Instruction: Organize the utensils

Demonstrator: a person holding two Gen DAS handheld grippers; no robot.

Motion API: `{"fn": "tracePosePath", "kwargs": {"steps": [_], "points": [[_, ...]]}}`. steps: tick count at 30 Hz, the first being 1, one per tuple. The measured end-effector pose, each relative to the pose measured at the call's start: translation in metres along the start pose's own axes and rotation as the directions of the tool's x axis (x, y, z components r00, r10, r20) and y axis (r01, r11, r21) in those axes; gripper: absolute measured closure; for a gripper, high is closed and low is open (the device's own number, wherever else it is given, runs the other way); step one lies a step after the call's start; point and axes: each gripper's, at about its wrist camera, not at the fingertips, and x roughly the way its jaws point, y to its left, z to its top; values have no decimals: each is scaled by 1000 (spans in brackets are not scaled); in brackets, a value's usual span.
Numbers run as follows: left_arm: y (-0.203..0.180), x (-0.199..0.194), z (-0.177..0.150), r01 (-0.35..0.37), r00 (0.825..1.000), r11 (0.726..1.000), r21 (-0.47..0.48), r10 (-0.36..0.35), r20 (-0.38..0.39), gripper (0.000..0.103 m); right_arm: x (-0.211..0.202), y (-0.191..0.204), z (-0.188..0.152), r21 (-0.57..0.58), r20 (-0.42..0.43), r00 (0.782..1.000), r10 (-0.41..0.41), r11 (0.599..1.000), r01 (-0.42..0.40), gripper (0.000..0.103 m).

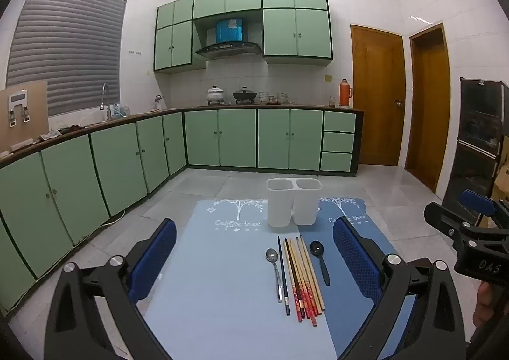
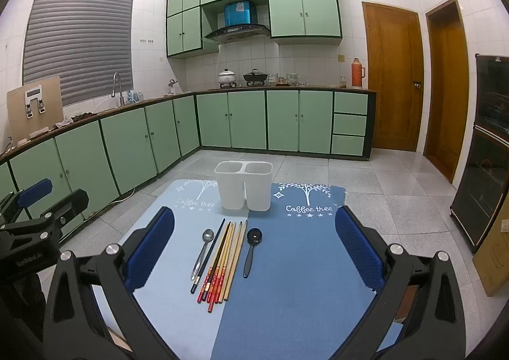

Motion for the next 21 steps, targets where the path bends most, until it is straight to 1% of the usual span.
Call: {"fn": "tracePosePath", "kwargs": {"steps": [7,8,10,21], "points": [[3,-1,-5,4,1000,1000,-14,-3,3,6,0,-1,0,3,0,1000,-2,1000,2,5],[5,-2,1,-3,1000,1000,-8,3,3,6,0,0,0,0,0,1000,-2,1000,2,5],[0,0,-1,-7,1000,1000,-1,7,2,6,0,1,0,0,1,1000,-3,1000,3,5],[1,-5,0,-9,1000,1000,-4,9,8,6,0,0,0,2,0,1000,0,1000,0,5]]}}
